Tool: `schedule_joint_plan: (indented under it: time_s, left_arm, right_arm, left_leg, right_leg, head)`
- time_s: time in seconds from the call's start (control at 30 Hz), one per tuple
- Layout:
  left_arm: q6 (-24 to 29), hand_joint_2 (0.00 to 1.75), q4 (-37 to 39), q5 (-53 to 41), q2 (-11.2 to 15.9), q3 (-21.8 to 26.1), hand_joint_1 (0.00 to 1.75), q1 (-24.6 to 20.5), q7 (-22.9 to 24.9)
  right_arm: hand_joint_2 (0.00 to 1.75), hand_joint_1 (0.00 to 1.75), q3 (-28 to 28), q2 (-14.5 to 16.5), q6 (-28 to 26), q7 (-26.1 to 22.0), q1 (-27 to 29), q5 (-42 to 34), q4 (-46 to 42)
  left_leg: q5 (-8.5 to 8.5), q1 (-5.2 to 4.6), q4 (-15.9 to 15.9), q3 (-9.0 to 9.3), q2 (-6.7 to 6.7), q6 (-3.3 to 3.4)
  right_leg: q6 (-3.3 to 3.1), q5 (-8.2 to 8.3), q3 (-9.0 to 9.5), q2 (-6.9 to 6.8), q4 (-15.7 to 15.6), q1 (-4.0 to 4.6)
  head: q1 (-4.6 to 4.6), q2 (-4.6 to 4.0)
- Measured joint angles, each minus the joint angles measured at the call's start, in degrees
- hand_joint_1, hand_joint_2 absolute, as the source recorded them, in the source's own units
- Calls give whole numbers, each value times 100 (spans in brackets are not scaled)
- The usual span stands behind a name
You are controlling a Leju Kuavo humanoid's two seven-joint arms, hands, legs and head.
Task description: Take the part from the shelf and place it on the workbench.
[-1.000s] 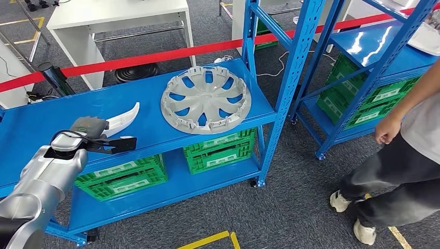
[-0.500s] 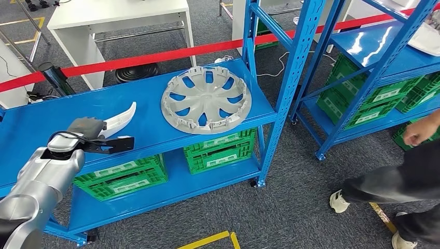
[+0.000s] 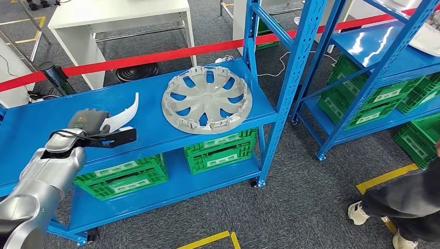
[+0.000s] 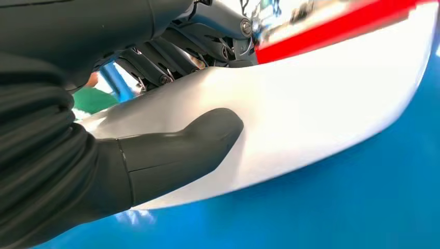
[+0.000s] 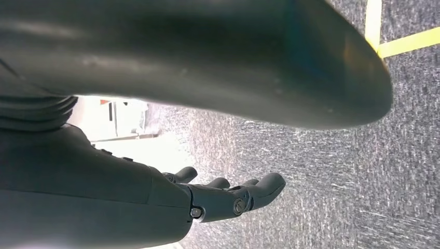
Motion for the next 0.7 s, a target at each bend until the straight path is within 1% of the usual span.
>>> schedule_joint_plan:
  time_s: [0.2,0.37,0.43,0.53,0.7]
  left_arm:
    - [-102,175,-232,-26,-13,87,175,-370,-31]
    - [-87,175,-295,-40,-13,132,175,-432,-72]
    - [-85,175,-314,-2,-1,163,175,-447,-203]
    - [-66,175,-391,169,39,241,175,-476,-539]
    - [-9,175,-660,459,97,330,175,-472,-960]
  right_arm:
    - [0,0,-80,0,2,0,-2,-43,0]
    - [0,0,-108,0,2,0,-4,-43,0]
    - [0,0,-110,-1,2,0,-4,-39,0]
    - [0,0,-111,-2,2,0,-3,-17,0]
    - [0,0,-113,-5,-1,0,-1,3,0]
  left_leg:
    - [0,-1,1,0,4,0]
    - [0,-3,1,-1,5,0]
    - [0,-3,1,-1,4,0]
    - [0,-3,0,-1,5,0]
    - [0,-3,0,-2,4,0]
  right_leg:
    - [4,3,-1,6,0,-3]
    - [4,3,-1,5,0,-5]
    - [4,3,-1,5,0,-4]
    - [4,3,-1,5,0,-4]
    - [4,2,-1,3,0,-5]
  head:
    - [0,0]
    - [0,0]
    - [-1,0]
    - [-1,0]
    - [0,0]
